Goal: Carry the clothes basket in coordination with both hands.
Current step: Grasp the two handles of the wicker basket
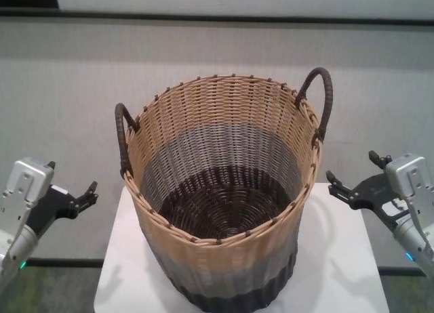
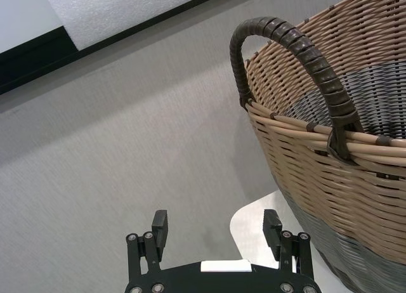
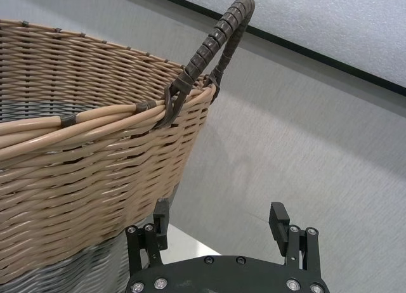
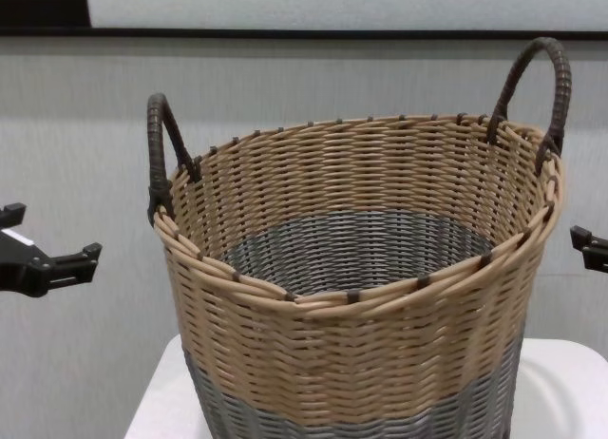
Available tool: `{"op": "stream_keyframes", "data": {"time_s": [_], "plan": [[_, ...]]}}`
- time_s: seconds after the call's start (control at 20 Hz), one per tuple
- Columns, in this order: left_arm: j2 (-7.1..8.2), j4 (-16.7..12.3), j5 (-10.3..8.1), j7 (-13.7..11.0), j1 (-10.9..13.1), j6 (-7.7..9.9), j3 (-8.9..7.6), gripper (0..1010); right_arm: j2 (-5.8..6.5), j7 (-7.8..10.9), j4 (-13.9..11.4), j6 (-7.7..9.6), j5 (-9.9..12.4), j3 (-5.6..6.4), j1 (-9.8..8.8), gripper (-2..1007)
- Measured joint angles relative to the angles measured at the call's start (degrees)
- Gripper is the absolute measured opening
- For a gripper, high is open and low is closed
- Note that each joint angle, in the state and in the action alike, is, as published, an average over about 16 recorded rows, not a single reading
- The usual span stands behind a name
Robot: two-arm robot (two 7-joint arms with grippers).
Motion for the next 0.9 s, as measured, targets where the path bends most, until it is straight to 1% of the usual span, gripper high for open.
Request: {"op": "stream_keyframes", "data": {"time_s": [0.25, 0.4, 0.5, 0.65, 0.8, 0.9], "plan": [[0.09, -0.11, 0.17, 0.16, 0.04, 0.14, 0.00, 1000, 0.01, -0.01, -0.02, 0.05, 0.00, 0.01, -0.01, 1005], [0.60, -0.76, 0.91, 0.56, 0.25, 0.95, -0.06, 1000, 0.14, -0.07, -0.34, 0.61, 0.00, 0.15, -0.11, 1005], [1.31, -1.65, 1.79, 0.88, 0.49, 2.01, -0.12, 1000, 0.43, -0.12, -1.03, 1.47, 0.06, 0.46, -0.36, 1005], [2.77, -3.58, 3.35, 1.12, 0.98, 4.23, -0.32, 1000, 1.04, -0.15, -2.60, 3.08, 0.29, 1.20, -0.92, 1005], [4.46, -5.99, 4.64, 0.82, 1.56, 6.89, -0.75, 1000, 1.82, 0.07, -4.66, 4.93, 0.77, 2.30, -1.65, 1005], [5.59, -7.74, 5.11, 0.34, 1.99, 8.73, -1.22, 1000, 2.36, 0.37, -6.17, 6.34, 1.28, 3.17, -2.16, 1005]]}}
